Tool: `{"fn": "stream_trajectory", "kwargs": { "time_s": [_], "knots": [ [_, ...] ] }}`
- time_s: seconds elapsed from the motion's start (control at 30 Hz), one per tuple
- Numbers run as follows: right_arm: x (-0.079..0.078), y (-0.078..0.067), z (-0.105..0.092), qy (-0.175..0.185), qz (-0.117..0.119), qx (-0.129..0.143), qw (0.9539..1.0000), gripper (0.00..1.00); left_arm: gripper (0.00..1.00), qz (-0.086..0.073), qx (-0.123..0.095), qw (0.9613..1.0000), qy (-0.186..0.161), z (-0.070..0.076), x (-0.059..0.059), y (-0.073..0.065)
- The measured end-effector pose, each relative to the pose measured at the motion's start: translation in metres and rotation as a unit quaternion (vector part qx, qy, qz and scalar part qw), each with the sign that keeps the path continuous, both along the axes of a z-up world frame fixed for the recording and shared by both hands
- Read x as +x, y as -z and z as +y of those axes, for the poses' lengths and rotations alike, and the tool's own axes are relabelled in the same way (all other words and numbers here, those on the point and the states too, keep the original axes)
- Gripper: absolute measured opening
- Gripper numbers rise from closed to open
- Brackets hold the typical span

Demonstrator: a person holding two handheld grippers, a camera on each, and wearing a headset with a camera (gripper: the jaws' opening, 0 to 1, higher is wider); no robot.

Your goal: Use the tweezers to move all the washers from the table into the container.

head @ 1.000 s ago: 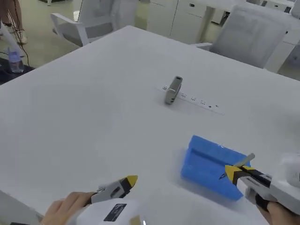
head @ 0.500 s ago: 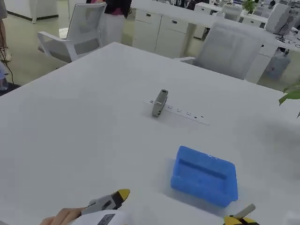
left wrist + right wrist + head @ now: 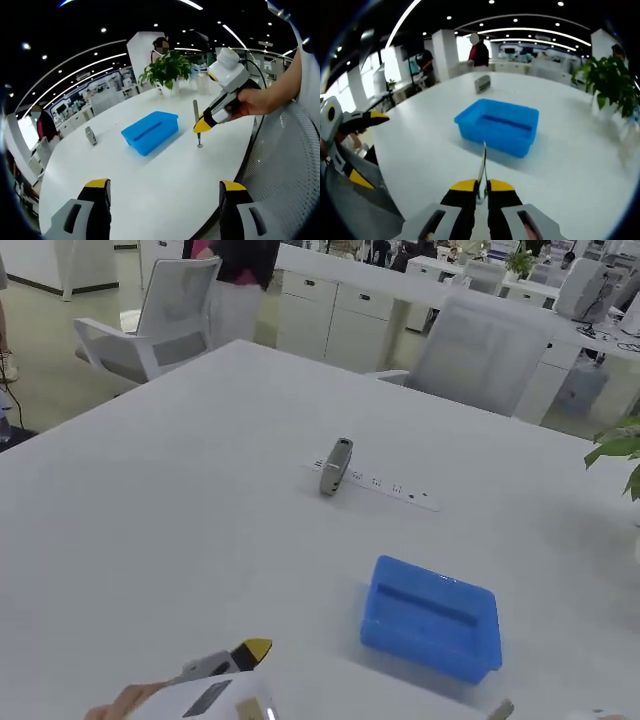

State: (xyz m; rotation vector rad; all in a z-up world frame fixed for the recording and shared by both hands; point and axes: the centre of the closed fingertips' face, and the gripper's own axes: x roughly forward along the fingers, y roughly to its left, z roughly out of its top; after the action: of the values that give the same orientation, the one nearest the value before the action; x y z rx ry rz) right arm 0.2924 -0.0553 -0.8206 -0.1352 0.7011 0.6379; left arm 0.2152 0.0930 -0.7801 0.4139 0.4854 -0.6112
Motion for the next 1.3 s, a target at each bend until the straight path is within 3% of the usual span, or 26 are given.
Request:
{"fn": "stream_trajectory", "kwargs": {
  "time_s": [0.4,0.63,1.0,1.3],
  "knots": [
    [-0.0043,0.0007,-0.0011,-0.005,-0.015,-0.01,0.9998,0.04,0.91,-0.002,0.014,0.9999,0.004,-0.0003,-0.0007,0.0018],
    [-0.0049,-0.0011,0.0002,-0.012,-0.013,-0.023,0.9996,0.04,0.9,-0.002,0.017,0.9999,0.003,0.0003,-0.0005,0.0027],
    [-0.0036,0.0024,-0.0014,-0.012,-0.005,-0.023,0.9996,0.04,0.9,-0.001,0.02,0.9998,0.006,-0.0005,-0.0012,0.0038],
    [-0.0061,-0.0008,0.0002,-0.017,-0.016,-0.025,0.9994,0.03,0.89,0.001,0.024,0.9997,0.008,-0.0009,-0.0019,0.0047]
  ]
}}
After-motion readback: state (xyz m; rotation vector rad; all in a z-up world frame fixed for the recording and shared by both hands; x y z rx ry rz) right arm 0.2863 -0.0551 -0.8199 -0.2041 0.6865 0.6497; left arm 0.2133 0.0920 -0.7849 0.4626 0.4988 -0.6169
